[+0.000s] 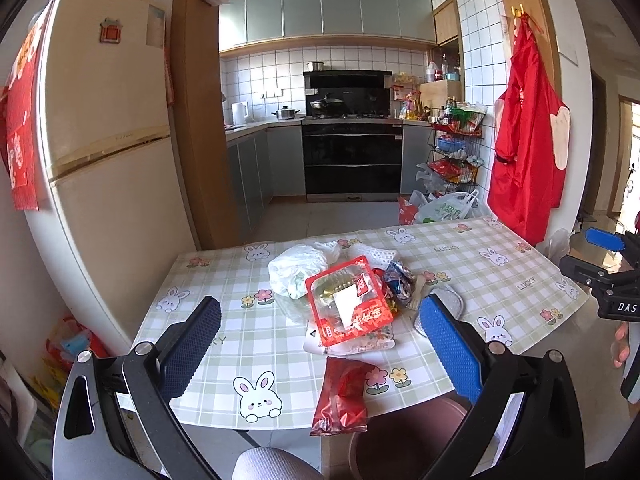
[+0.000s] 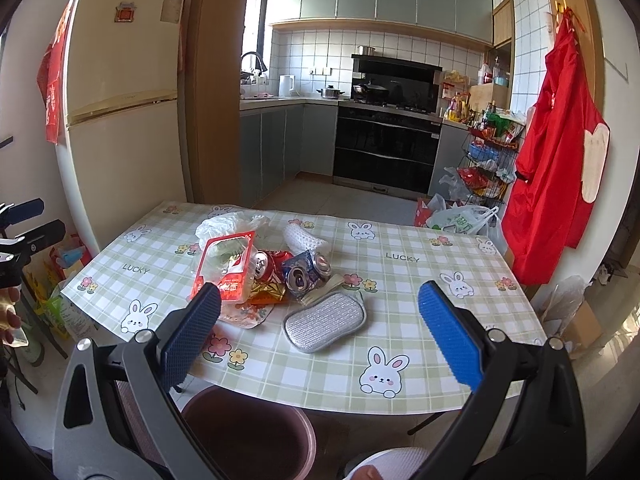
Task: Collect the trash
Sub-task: 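Grasp the red snack bag with the left gripper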
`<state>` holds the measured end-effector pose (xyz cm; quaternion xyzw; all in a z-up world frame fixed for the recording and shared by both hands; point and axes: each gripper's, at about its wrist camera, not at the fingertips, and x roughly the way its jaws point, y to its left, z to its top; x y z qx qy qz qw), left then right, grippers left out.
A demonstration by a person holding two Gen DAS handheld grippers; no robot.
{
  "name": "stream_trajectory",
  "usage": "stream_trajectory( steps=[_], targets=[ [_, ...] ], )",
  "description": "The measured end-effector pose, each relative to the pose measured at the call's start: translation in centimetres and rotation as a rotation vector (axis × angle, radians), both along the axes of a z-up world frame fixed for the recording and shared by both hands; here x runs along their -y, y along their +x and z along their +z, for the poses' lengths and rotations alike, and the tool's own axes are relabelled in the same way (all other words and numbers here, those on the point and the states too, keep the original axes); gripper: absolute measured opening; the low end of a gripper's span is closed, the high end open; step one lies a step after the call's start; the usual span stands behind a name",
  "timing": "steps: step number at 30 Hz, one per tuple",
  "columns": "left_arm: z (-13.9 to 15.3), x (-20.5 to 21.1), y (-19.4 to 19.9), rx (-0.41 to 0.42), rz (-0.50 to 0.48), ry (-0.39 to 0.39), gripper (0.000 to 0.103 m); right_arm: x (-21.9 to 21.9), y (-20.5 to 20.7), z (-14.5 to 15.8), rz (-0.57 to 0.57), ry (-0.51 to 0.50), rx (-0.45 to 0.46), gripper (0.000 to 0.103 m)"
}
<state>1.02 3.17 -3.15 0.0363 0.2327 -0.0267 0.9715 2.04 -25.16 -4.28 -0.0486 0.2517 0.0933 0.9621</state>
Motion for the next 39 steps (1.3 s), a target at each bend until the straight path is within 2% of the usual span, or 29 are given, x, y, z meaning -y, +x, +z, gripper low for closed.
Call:
stream_trajectory(
  steps=[4,10,13,15,18,21,24,25,29,33,39],
  targets=[
    [-1.5,-1.2,0.7,-0.017,0.022,0.002,0.098,0.0,0.8,-1.9,0.001,0.039,-0.031,0.097],
    [-3.6,-2.6,2.0,-0.033,-0.004,-0.035,0.098,-0.2,2.3,-3.8,0.026,0.118,-0.044,0.097],
    [-5.4,-2.8,3.2,-0.093,-0.029,-0.086,0.098,-0.2,3.2,-4.7,0.023,0.135,-0.056,0.097],
    [-6.8,-2.5,3.8,-0.112,-0.019,-0.077,0.098,-0.2,3.8,-5.5,0.021,0.146,-0.074,0.097],
    [-9.2,-1.4,5.1,-0.176,-0.037,-0.026,0.098,-0.4,5.0,-7.0,0.002,0.096,-0.117,0.097],
    [-11.7,-0.2,5.9,-0.198,-0.045,0.058,0.097,-0.5,6.0,-8.7,0.012,0.071,-0.17,0.097],
    [-14.1,-0.3,6.9,-0.261,-0.067,0.018,0.096,-0.2,7.0,-10.4,0.0,0.074,-0.227,0.097],
    [-14.9,-0.4,7.4,-0.287,-0.074,-0.005,0.093,-0.2,7.4,-11.1,-0.013,0.063,-0.247,0.097],
    [-17.6,-0.6,9.0,-0.363,-0.065,-0.015,0.089,-0.1,8.7,-13.6,-0.013,0.049,-0.331,0.097],
    [-19.7,-0.7,10.2,-0.425,-0.057,-0.017,0.081,0.3,9.4,-15.2,-0.032,0.072,-0.366,0.097],
    [-22.4,0.4,11.5,-0.469,-0.087,0.021,0.081,0.9,10.4,-16.4,-0.075,0.052,-0.378,0.097]
  ],
)
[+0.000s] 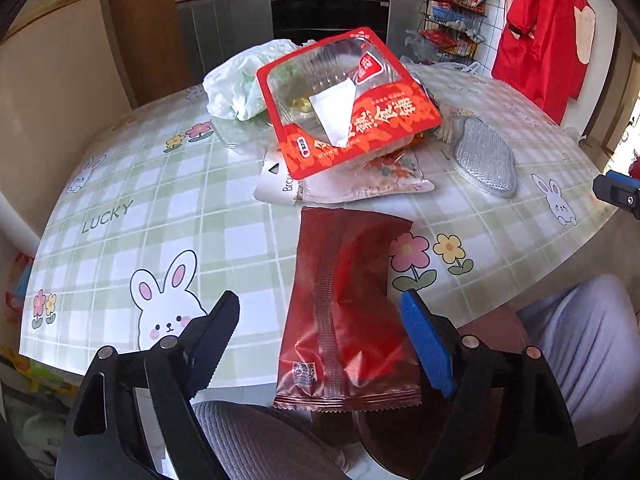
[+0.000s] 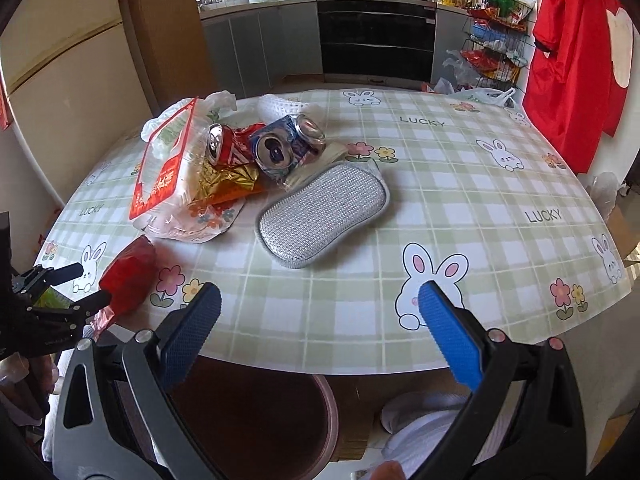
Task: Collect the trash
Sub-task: 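Grasp the red snack bag with the left gripper, then move the right gripper over the silver sponge while the left gripper holds the red bag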
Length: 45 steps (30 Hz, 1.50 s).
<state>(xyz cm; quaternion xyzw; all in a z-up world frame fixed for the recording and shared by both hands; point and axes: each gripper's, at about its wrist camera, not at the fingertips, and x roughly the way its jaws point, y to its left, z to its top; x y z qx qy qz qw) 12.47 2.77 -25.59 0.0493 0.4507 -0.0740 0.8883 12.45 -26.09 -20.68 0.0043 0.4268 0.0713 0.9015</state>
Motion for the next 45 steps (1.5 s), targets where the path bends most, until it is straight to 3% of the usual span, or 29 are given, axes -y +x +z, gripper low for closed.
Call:
stream_trajectory(
  steps=[2,4,7,15,22,31,42,45],
  targets=[
    [-0.6,0.3,0.3,-0.011,-0.003,-0.002,0.078,0.0,0.3,-0.5,-0.002,0.0,-0.012,0.097],
    [-1.1,0.4,0.4,-0.014,-0.008,-0.004,0.053,0.0,0.5,-0.9,-0.004,0.002,-0.021,0.097],
    [-1.4,-0.4,0.5,-0.006,0.022,-0.028,0.035,0.0,0.6,-1.5,-0.013,-0.002,-0.026,0.097],
    [-2.0,-3.6,1.1,-0.023,0.134,-0.179,0.035,-0.1,1.1,-2.8,-0.029,-0.013,-0.033,0.097],
    [-2.9,-3.7,1.5,-0.04,0.153,-0.19,0.049,-0.2,2.4,-3.8,-0.06,0.015,-0.031,0.097],
    [-3.2,-3.3,1.7,-0.032,0.137,-0.156,0.052,0.0,9.6,-4.0,-0.137,0.125,-0.03,0.097],
    [-3.2,-2.7,1.8,-0.029,0.132,-0.128,0.055,-1.6,17.5,-7.6,-0.275,0.037,-0.133,0.098],
    [-3.2,-2.8,1.8,-0.027,0.126,-0.13,0.055,-3.0,18.0,-8.2,-0.249,-0.077,-0.149,0.097]
  ],
)
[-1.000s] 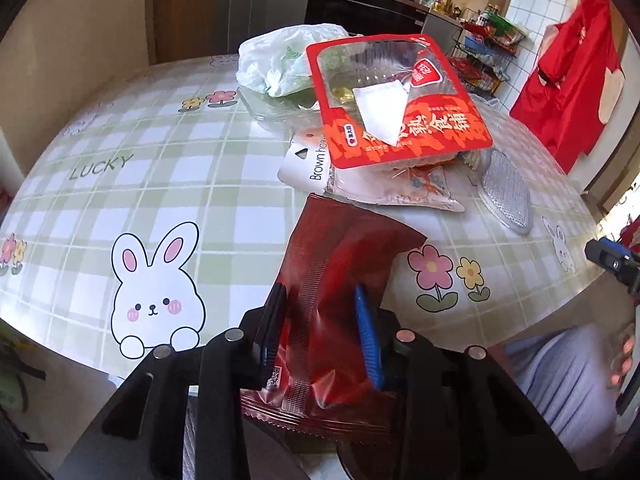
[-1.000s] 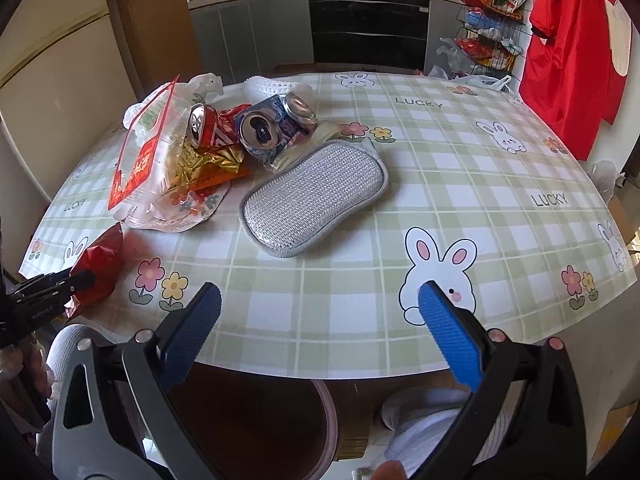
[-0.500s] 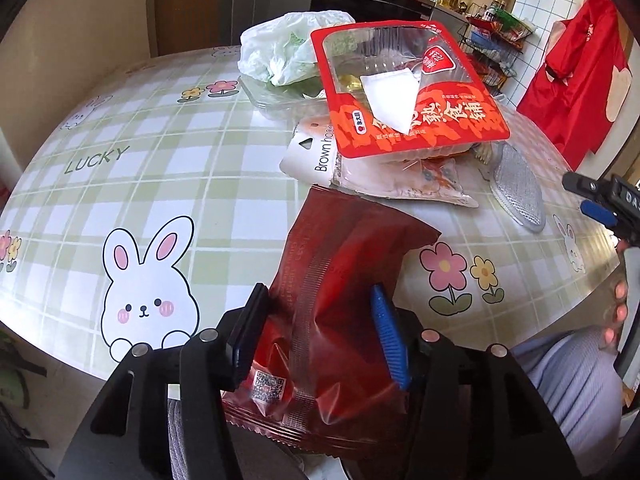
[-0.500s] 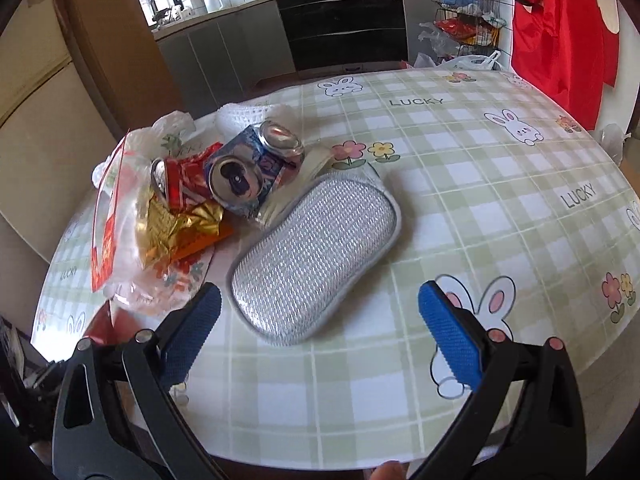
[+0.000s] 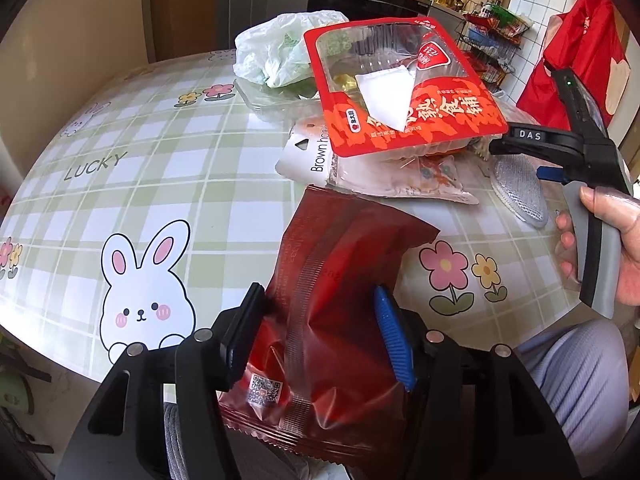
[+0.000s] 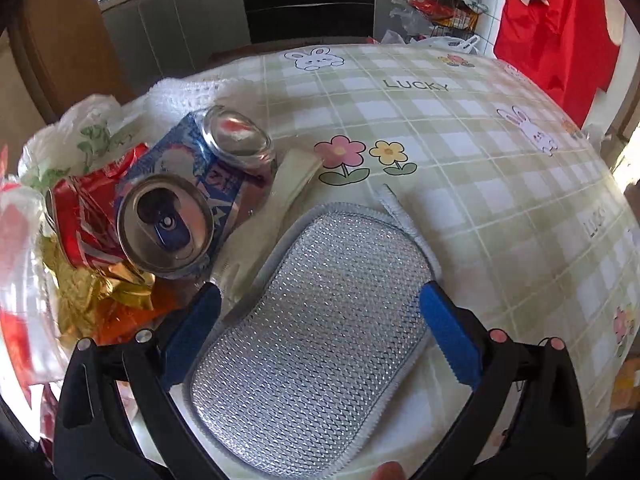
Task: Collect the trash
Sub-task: 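Move the right gripper over the silver sponge while the left gripper holds the red bag, then close the right gripper on the silver sponge and lift it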
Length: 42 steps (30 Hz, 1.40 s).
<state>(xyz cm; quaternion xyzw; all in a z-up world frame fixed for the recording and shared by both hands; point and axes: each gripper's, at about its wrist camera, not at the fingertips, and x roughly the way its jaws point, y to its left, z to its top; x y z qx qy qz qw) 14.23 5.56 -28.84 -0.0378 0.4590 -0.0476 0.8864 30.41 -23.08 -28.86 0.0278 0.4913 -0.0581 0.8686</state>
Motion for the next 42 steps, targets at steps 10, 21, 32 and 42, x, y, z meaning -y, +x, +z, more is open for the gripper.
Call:
stream_trajectory(
  steps=[10,21,32,42],
  targets=[
    [0.0,-0.2,-0.2,0.007,-0.006,-0.015,0.055,1.1,-2.9,-0.2,0.111,-0.02,-0.035,0.097],
    [0.0,-0.5,0.0,0.001,0.003,-0.032,0.055,4.5,-4.8,0.3,0.192,0.092,-0.093,0.097],
    [0.1,-1.4,0.3,-0.015,0.012,-0.09,0.051,4.4,-8.2,2.1,0.255,0.193,0.002,0.061],
    [0.6,-2.0,-0.2,-0.037,0.027,-0.146,0.039,5.8,-11.3,3.6,0.269,0.239,0.051,0.021]
  ],
)
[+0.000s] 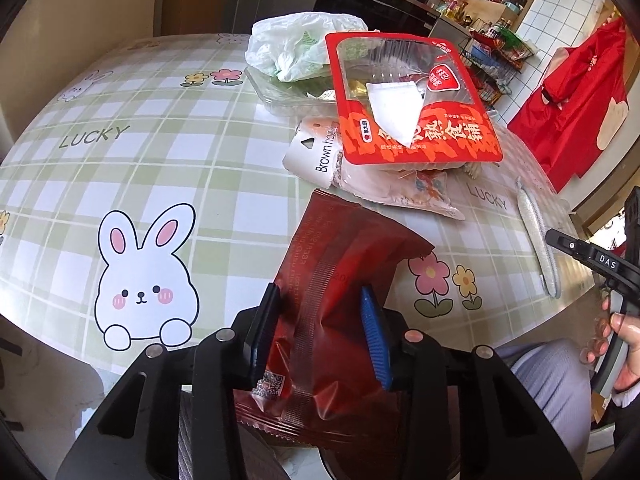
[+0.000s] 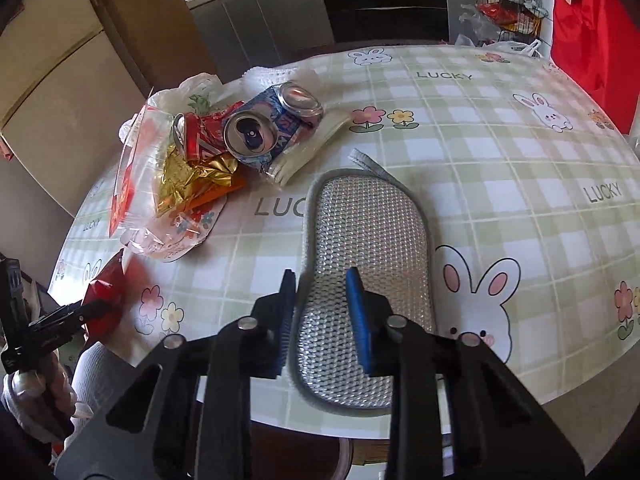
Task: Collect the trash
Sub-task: 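Close the right gripper on the silver sponge and lift it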
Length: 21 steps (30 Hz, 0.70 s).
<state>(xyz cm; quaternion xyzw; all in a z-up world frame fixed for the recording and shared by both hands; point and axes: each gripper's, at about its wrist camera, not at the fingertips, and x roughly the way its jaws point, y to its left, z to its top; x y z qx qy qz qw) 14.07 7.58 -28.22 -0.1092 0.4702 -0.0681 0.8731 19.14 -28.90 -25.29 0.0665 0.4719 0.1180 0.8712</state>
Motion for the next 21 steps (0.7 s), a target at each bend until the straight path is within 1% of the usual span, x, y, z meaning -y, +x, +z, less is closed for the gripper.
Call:
stream_trajectory(
  steps=[1,2,3,8,10,12,14,15,16,18,20,21],
  targets=[
    [0.0,0.1,0.0,0.0,0.001,0.002,0.039,0.1,-0.4,0.3,0.002,-0.001,0.008,0.018],
    [0.0,0.1,-0.1,0.001,0.002,0.003,0.038,0.5,-0.6,0.6,0.001,0.003,0.015,0.011],
    [0.1,0.1,-0.1,0.001,0.001,0.005,0.038,1.0,-0.9,0.9,-0.003,0.01,0.021,0.008],
    [0.2,0.3,-0.1,0.002,-0.001,0.017,0.036,3.5,-1.6,2.0,-0.061,0.008,0.037,0.008],
    [0.2,0.4,-0.2,0.004,-0.002,0.023,0.036,3.8,-1.6,1.9,-0.069,-0.058,0.026,0.008],
    [0.2,0.4,-0.2,0.006,0.0,0.023,0.036,3.6,-1.6,1.6,-0.045,-0.108,0.015,0.008],
    [0.2,0.4,-0.2,0.008,0.0,0.022,0.036,3.1,-1.6,0.8,-0.018,-0.158,-0.011,0.012],
    [0.2,0.4,-0.2,0.008,0.0,0.023,0.036,2.7,-1.5,0.4,-0.007,-0.187,-0.023,0.015],
    [0.2,0.5,-0.2,0.008,0.0,0.024,0.036,2.4,-1.3,-0.1,0.004,-0.223,-0.034,0.023],
    [0.2,0.5,-0.3,0.009,0.0,0.023,0.036,1.9,-1.1,-0.9,0.02,-0.266,-0.051,0.032],
    [0.2,0.5,-0.3,0.009,-0.001,0.022,0.036,1.2,-0.8,-1.5,0.043,-0.311,-0.061,0.036],
    [0.2,0.5,-0.2,0.009,-0.001,0.021,0.036,0.8,-0.6,-1.6,0.058,-0.337,-0.06,0.042]
  ],
)
